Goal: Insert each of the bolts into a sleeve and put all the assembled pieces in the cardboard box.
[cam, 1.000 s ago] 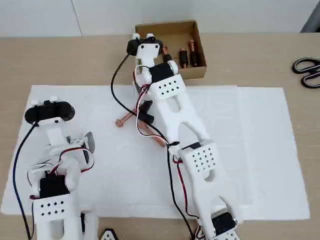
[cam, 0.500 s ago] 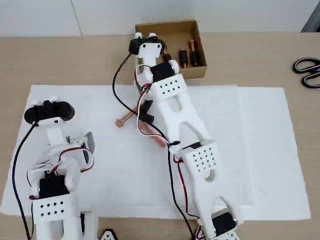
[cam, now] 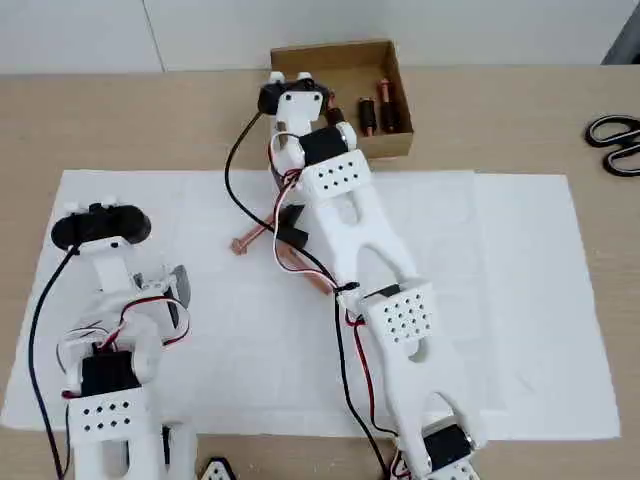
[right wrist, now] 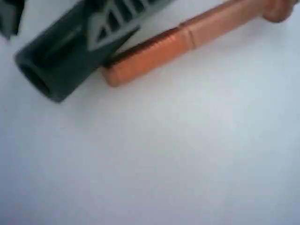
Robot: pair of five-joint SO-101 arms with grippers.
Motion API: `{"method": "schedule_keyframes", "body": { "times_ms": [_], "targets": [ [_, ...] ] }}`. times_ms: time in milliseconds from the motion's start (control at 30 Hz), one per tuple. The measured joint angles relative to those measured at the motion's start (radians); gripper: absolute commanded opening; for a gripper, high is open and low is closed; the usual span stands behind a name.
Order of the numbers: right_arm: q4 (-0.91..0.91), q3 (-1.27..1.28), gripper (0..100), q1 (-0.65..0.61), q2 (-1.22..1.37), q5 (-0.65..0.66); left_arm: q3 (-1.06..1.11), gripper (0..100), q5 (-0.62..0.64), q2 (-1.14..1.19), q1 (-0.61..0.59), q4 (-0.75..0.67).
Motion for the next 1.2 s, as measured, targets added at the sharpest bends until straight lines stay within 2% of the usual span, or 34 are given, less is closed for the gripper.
{"method": "schedule_keyframes", "body": {
  "times_ms": [300, 500, 767, 1200],
  "targets": [
    [0.0, 0.0, 9.9, -0.002, 0.017, -0.002, 0.0, 19, 0.0, 0.0, 0.0, 0.0],
    [0.0, 0.0, 22.1, -0.002, 0.017, -0.002, 0.0, 19, 0.0, 0.0, 0.0, 0.0],
    [0.0, 0.0, 16.7, -0.002, 0.009, -0.002, 0.0, 19, 0.0, 0.0, 0.0, 0.0],
    [-0.037, 0.0, 16.2, -0.044, 0.009, -0.064, 0.0, 19, 0.0, 0.0, 0.0, 0.0]
  ]
}}
